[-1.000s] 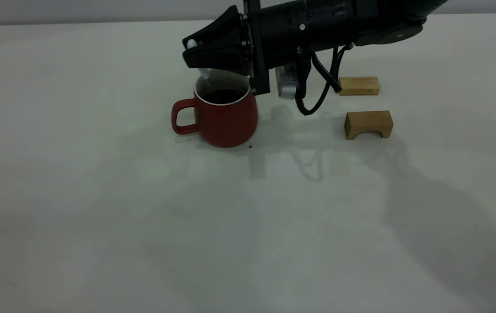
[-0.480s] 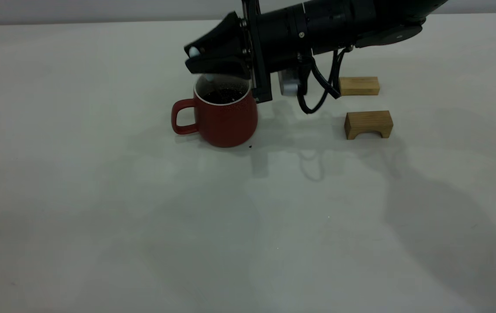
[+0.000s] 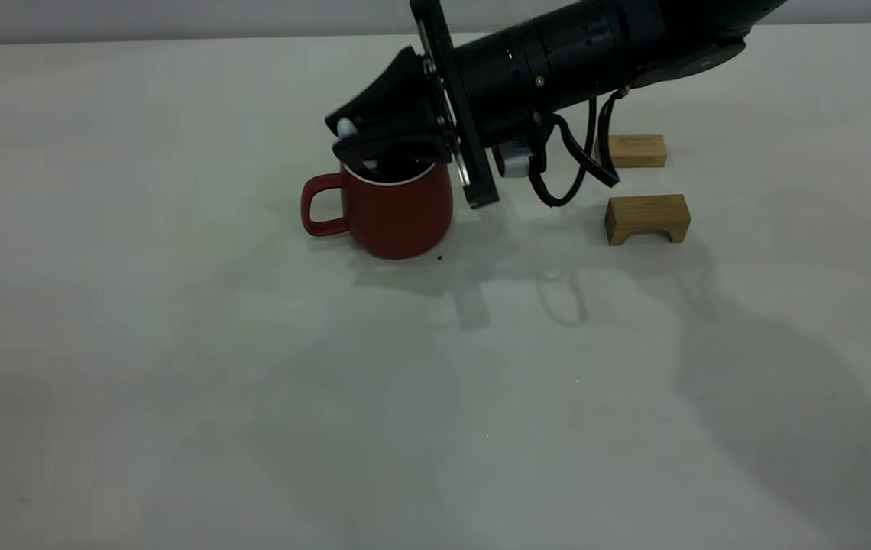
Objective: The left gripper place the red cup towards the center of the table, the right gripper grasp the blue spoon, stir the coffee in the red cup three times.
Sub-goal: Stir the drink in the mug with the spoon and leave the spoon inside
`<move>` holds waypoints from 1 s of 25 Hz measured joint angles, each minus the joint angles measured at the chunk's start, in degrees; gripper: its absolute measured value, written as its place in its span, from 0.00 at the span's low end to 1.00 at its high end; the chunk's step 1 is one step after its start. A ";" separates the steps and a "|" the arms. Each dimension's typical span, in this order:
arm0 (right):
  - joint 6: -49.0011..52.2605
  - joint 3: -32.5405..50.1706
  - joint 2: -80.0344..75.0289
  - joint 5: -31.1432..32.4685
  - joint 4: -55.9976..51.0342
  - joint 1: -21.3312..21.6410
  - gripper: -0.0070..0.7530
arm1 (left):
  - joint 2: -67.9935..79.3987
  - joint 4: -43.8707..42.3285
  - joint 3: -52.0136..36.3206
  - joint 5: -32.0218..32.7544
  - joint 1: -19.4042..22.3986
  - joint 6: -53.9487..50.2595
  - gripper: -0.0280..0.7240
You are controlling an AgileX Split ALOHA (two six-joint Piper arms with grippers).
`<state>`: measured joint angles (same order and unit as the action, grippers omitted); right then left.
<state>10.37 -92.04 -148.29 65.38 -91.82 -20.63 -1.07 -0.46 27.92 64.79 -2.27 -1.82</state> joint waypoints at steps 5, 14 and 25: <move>-0.16 0.00 0.00 -0.31 0.93 0.00 0.21 | 0.00 0.00 0.00 0.00 0.00 0.00 0.42; -0.23 0.00 0.00 -1.52 1.93 0.00 0.24 | 0.00 0.00 0.00 0.00 0.00 0.00 0.42; -0.23 0.00 0.63 0.18 3.18 0.00 0.78 | 0.00 0.00 0.00 0.00 0.00 0.00 0.42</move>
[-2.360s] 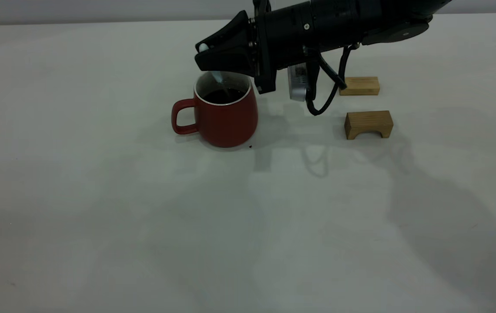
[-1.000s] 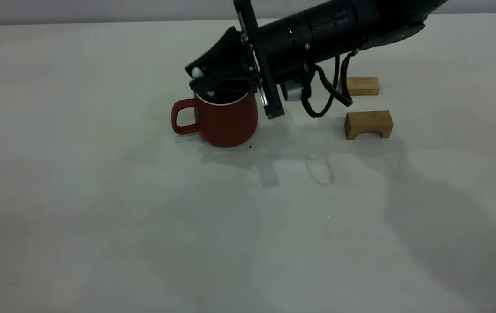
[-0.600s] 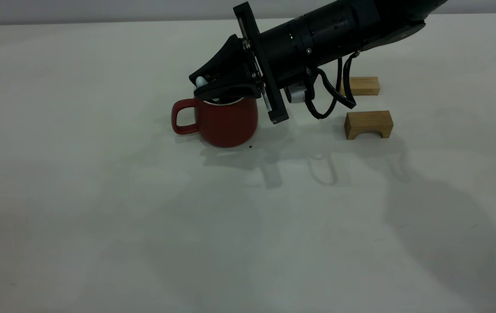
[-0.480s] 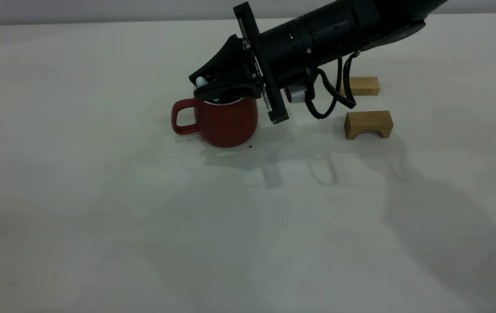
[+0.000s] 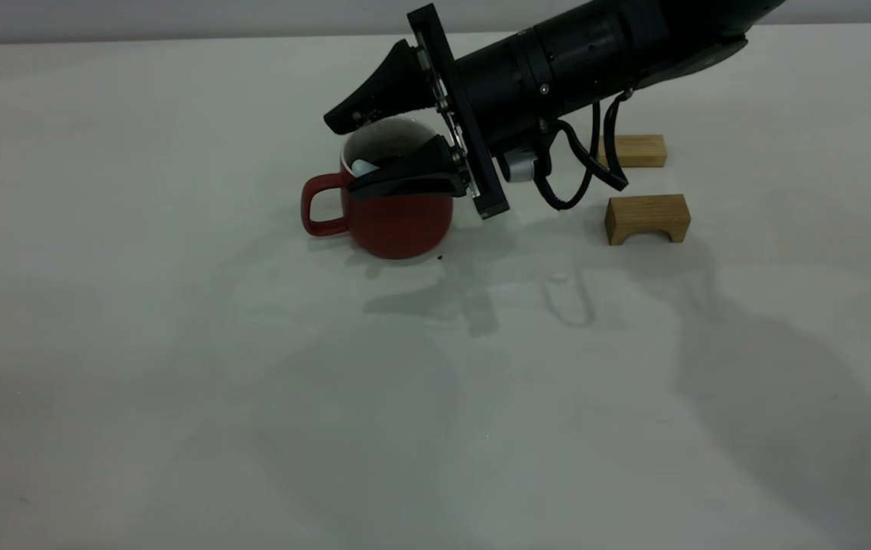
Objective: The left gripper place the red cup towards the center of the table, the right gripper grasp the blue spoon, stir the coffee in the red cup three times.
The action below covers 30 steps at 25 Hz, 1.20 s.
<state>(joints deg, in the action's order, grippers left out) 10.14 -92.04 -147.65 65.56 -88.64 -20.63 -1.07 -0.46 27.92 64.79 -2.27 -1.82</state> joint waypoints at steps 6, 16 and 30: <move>0.00 -0.37 10.64 0.26 12.45 0.97 0.75 | 0.00 0.00 0.00 0.00 0.00 0.00 0.42; 0.00 -0.50 39.25 3.19 47.98 1.12 0.57 | 0.00 0.00 0.00 0.00 0.00 0.00 0.42; -2.39 10.54 77.29 5.35 78.15 1.12 0.39 | 0.00 0.00 0.00 0.00 0.00 0.00 0.42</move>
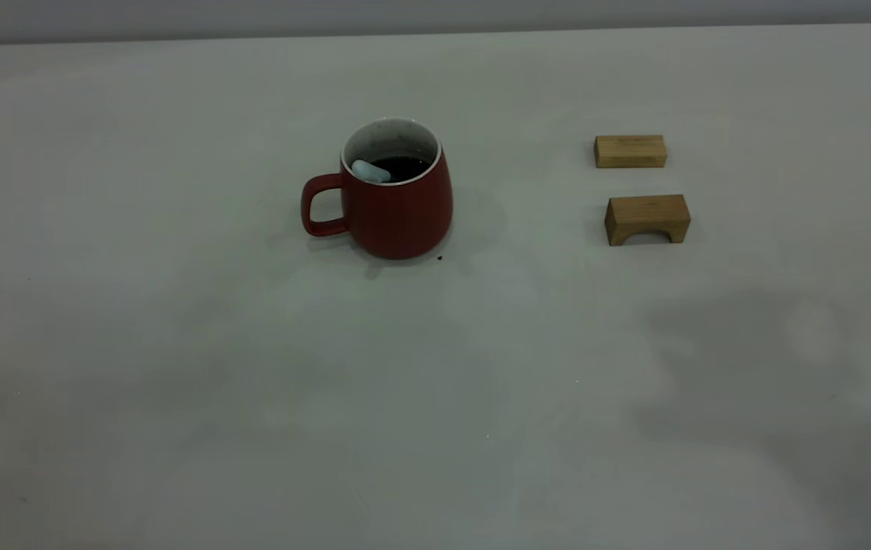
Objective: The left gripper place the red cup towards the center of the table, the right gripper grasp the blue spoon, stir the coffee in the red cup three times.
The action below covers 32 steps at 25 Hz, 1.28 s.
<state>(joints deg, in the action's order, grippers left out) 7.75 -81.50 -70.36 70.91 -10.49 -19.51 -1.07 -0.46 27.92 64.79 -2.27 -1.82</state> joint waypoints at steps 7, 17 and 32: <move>-2.48 18.29 25.76 0.00 7.27 0.05 0.33 | 0.00 0.00 0.00 0.00 0.00 0.00 0.42; -2.51 37.27 54.18 0.00 14.06 11.32 0.33 | 0.00 0.00 0.00 0.00 0.00 0.00 0.42; -11.17 52.76 69.24 -3.28 9.16 20.53 0.33 | 0.00 0.00 0.00 0.00 0.00 0.00 0.42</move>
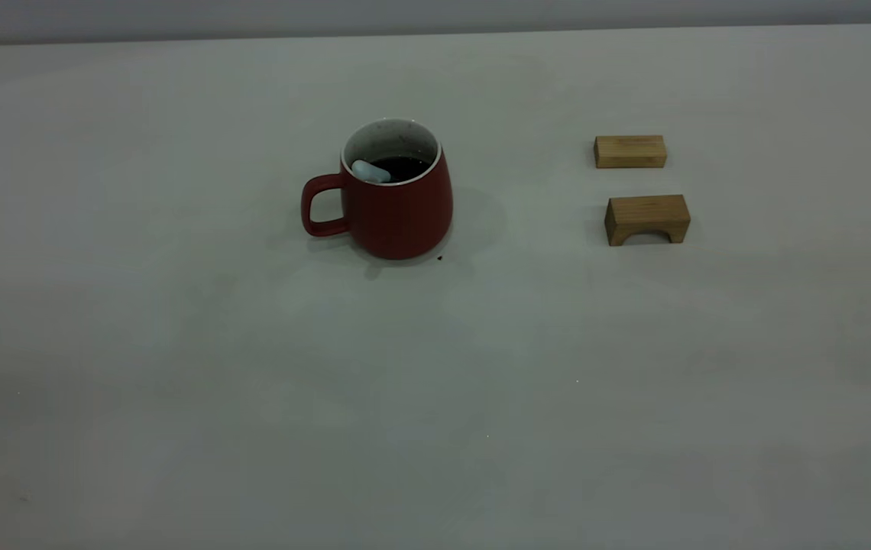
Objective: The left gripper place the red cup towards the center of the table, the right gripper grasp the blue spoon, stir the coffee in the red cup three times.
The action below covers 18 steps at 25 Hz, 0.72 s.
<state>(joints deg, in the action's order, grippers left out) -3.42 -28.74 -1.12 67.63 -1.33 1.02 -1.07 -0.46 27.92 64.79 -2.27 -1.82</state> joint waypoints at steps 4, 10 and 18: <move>-2.00 1.53 0.05 -1.70 -3.34 0.00 0.33 | 0.00 0.00 0.00 0.00 0.00 0.00 0.42; -3.29 1.89 0.05 -2.50 -4.47 0.00 0.33 | 0.00 0.00 0.00 0.00 0.00 0.00 0.42; -3.39 1.89 0.05 -2.50 -4.48 0.01 0.33 | 0.00 0.00 0.00 0.00 0.00 0.00 0.42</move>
<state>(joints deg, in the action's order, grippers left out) -6.81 -26.85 -1.07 65.13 -5.81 1.03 -1.07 -0.46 27.92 64.79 -2.27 -1.82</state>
